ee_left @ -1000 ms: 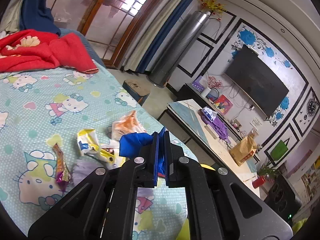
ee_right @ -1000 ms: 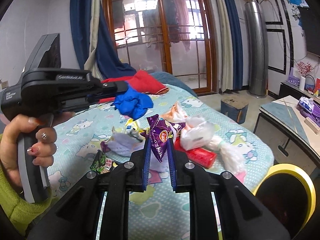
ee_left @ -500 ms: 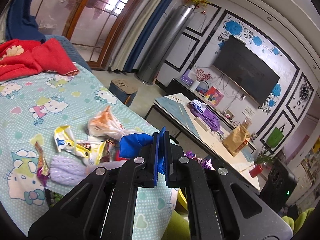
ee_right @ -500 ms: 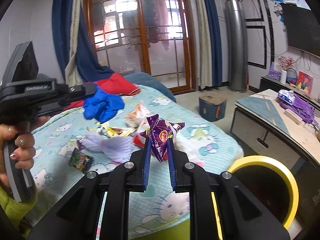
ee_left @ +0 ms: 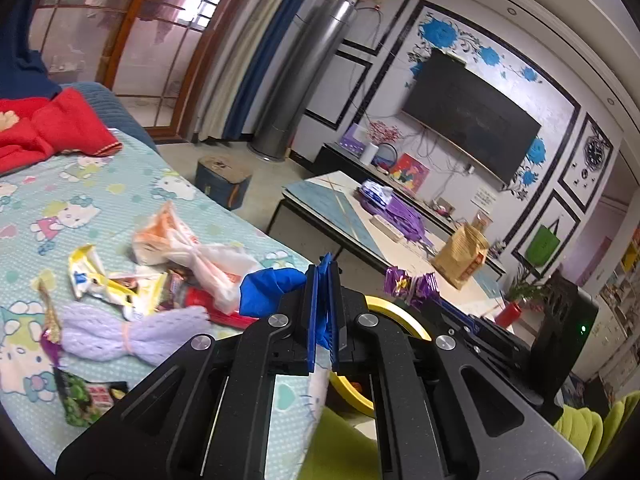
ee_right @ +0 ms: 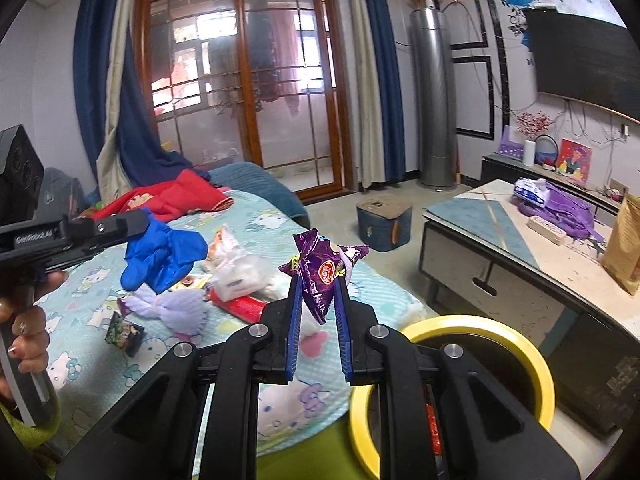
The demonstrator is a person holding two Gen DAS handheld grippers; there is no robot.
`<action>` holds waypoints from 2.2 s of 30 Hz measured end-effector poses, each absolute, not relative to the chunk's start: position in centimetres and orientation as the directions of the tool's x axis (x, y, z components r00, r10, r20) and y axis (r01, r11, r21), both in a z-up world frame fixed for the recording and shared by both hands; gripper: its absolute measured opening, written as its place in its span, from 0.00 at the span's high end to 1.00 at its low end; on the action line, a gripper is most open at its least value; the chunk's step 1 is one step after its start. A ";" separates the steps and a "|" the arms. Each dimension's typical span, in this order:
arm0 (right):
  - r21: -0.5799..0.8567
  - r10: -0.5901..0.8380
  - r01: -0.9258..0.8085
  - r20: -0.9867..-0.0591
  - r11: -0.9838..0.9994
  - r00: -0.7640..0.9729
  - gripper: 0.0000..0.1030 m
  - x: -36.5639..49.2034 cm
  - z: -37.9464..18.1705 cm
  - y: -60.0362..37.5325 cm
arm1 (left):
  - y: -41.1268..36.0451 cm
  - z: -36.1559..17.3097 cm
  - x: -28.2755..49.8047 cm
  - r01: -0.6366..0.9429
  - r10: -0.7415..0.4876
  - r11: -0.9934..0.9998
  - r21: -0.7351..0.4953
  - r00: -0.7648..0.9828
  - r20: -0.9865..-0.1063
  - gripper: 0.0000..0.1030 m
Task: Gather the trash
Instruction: 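Carry the blue glove and purple wrapper in both tools over the bin, then open the left tool to drop the blue glove while the right tool drops the purple wrapper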
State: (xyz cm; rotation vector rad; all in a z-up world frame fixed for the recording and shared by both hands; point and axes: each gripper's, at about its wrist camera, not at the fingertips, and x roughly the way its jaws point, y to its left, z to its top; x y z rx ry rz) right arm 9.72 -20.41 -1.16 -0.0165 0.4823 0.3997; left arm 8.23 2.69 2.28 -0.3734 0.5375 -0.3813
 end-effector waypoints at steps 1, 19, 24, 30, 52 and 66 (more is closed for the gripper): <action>0.076 0.362 -0.370 -0.456 0.926 0.813 0.85 9.7 -1.2 -20.8 | 2.3 2.3 8.2 0.257 -0.445 0.865 -0.431 0.790 -0.421 0.99; 0.086 0.264 -0.254 -0.470 0.963 0.842 0.85 9.1 -2.2 -26.2 | -4.9 1.4 8.0 0.391 -0.523 0.848 -0.358 0.727 -0.444 0.99; 0.093 0.237 -0.219 -0.473 0.971 0.848 0.85 9.1 -2.5 -27.5 | -7.1 1.1 7.9 0.432 -0.548 0.835 -0.340 0.705 -0.451 0.99; 0.105 0.208 -0.180 -0.479 0.978 0.853 0.85 9.0 -2.8 -29.1 | -9.1 0.4 7.9 0.475 -0.572 0.821 -0.318 0.678 -0.461 0.99; 0.170 0.154 -0.063 -0.596 0.983 0.788 0.85 11.2 -6.2 -33.5 | -14.6 -5.4 10.8 0.542 -0.608 0.784 -0.303 0.569 -0.554 0.99; 0.201 0.143 -0.012 -0.652 0.980 0.745 0.85 12.6 -8.0 -34.6 | -16.2 -7.6 12.6 0.533 -0.600 0.787 -0.311 0.542 -0.589 0.98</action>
